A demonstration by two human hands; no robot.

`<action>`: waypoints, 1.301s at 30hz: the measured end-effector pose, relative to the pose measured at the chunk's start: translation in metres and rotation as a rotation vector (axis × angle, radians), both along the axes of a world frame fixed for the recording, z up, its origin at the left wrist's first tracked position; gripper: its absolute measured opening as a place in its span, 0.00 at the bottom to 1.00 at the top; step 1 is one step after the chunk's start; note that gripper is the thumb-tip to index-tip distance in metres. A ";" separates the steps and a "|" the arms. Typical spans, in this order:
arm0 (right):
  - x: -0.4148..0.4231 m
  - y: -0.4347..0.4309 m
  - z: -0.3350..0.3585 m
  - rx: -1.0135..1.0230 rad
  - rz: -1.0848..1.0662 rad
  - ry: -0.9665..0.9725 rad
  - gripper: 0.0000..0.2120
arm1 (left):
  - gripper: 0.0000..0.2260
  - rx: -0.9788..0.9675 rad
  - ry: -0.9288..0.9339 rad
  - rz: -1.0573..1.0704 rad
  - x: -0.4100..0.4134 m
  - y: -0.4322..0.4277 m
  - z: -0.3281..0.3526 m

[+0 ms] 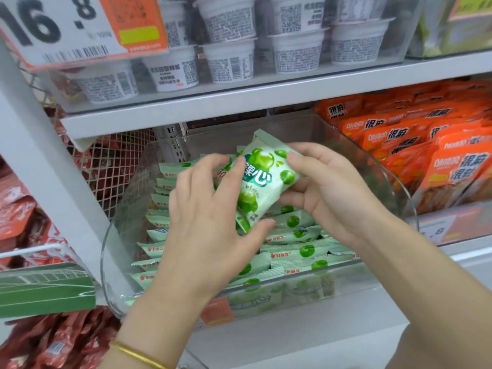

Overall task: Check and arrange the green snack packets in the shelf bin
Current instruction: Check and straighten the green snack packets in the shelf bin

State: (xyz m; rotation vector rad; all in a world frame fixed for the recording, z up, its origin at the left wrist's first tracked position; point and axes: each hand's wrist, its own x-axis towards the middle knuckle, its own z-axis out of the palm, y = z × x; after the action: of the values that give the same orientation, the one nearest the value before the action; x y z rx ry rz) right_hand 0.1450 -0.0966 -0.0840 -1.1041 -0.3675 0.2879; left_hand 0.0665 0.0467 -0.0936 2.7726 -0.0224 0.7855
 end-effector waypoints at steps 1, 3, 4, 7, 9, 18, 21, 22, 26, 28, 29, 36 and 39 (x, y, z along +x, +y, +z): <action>0.000 0.000 0.001 0.012 0.020 0.001 0.07 | 0.34 -0.022 -0.007 -0.002 0.000 0.000 0.000; 0.001 0.000 0.001 0.023 0.061 0.021 0.16 | 0.28 -0.134 -0.035 -0.022 0.000 0.000 0.002; 0.001 -0.001 0.001 0.005 0.059 0.040 0.22 | 0.23 -0.212 -0.046 -0.037 -0.001 0.000 0.005; 0.002 -0.002 -0.002 -0.166 -0.072 -0.016 0.21 | 0.11 -0.444 -0.071 -0.115 -0.004 -0.001 0.012; 0.003 -0.003 -0.004 -0.301 -0.177 -0.149 0.12 | 0.13 -0.639 -0.042 -0.180 -0.006 0.000 0.016; 0.005 -0.007 -0.002 -0.107 -0.064 -0.143 0.07 | 0.21 -1.006 0.130 -0.399 -0.003 0.007 0.013; 0.005 -0.007 -0.002 -0.088 -0.094 -0.142 0.08 | 0.27 -0.969 0.163 -0.434 -0.002 0.006 0.013; 0.005 -0.007 -0.002 -0.083 -0.096 -0.141 0.08 | 0.28 -0.972 0.160 -0.434 -0.001 0.007 0.012; 0.006 -0.007 -0.003 -0.075 -0.105 -0.134 0.08 | 0.29 -1.006 0.145 -0.446 -0.001 0.005 0.012; 0.006 -0.007 -0.005 -0.074 -0.096 -0.137 0.07 | 0.27 -1.029 0.138 -0.433 0.000 0.003 0.011; 0.006 -0.007 -0.005 -0.072 -0.073 -0.135 0.07 | 0.26 -1.035 0.128 -0.407 0.001 0.003 0.010; 0.005 -0.007 -0.004 -0.124 0.074 -0.025 0.12 | 0.20 -1.481 0.108 -0.073 0.013 0.017 0.004; 0.003 -0.006 -0.005 -0.280 0.036 -0.137 0.22 | 0.16 -1.534 0.127 -0.005 0.019 0.026 0.005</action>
State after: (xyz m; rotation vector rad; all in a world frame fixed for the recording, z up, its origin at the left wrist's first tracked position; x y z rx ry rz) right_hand 0.1480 -0.1030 -0.0888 -1.3975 -0.4793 0.3025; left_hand 0.0859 0.0725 -0.0882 1.3319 0.4081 0.3148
